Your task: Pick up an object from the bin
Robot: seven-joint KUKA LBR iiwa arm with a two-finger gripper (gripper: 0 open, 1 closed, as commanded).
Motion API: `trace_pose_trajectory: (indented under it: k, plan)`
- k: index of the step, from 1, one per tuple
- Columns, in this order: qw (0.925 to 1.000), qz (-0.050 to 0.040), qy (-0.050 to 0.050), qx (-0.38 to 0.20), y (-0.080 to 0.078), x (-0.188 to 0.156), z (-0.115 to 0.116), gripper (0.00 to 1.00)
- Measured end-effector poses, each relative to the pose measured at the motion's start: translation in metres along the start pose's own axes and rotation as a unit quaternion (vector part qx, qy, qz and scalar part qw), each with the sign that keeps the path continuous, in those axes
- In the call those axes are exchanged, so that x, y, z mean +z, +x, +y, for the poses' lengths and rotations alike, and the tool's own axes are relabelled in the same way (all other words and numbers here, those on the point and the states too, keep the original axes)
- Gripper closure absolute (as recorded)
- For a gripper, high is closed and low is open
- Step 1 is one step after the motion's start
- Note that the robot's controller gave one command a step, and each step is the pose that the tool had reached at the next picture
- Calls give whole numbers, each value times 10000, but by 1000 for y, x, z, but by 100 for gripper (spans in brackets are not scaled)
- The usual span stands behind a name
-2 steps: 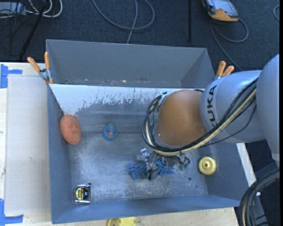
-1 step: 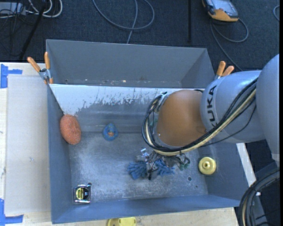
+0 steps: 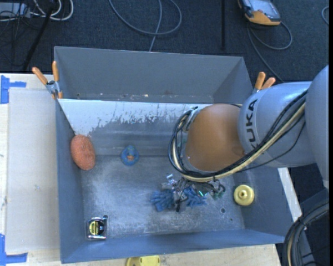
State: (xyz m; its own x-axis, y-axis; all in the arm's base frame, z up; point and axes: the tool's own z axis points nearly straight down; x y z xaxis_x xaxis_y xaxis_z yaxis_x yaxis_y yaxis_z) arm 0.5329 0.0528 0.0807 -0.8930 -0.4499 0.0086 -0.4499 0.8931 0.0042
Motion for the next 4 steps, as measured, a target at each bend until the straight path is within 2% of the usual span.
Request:
trace_pose_trajectory:
  k: [1,2,3,4]
  plan:
    - [10000,-44,15,-62,-4,-63,-6,100]
    - [10000,-43,14,-56,-3,-63,-7,0]
    - [10000,-42,14,-51,-3,-63,-7,0]
    - [9996,-66,31,-283,-1,-53,-4,0]
